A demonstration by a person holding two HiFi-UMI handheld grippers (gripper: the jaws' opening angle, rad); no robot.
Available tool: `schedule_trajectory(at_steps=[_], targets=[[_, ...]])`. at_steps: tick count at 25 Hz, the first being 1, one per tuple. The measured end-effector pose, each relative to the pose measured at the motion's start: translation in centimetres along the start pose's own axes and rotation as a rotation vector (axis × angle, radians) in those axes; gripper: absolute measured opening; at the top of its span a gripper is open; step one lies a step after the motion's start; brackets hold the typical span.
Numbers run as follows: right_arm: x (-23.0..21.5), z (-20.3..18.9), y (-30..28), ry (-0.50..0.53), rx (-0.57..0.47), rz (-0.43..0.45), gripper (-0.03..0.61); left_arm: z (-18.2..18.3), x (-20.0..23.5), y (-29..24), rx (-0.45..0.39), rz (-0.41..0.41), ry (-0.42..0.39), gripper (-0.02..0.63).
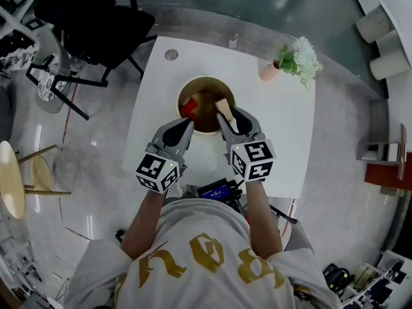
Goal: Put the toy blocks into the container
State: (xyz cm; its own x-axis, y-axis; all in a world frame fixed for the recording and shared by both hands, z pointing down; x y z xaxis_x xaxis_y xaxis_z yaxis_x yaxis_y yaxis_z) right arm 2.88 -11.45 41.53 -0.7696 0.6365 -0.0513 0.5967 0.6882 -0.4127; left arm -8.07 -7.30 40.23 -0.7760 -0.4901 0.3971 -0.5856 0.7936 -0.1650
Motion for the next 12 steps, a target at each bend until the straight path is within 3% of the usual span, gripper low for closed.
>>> schedule_trajectory(at_steps=[6, 12], targets=[[0.62, -0.25, -0.81, 0.039, 0.013, 0.032, 0.173, -0.03, 0.46, 0.08, 0.004, 0.005, 0.008, 0.002], [0.59, -0.69, -0.98, 0.049, 0.017, 0.012, 0.184, -0.34, 0.88, 0.23, 0.006, 0.008, 0.021, 0.002]])
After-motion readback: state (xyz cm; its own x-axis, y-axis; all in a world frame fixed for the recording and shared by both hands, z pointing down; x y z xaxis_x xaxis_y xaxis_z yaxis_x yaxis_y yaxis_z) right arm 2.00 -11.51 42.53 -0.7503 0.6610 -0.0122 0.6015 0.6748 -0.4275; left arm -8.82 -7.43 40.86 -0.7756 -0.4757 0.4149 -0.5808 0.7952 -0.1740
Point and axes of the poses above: the fingertips, and each gripper's own axes: y backward along the fingers, x to its left, z out of its top, the point moved 2 cm from there along y, backward along the fingers, and after that the axes turned 6 degrees about y, right-handed, at the moved point
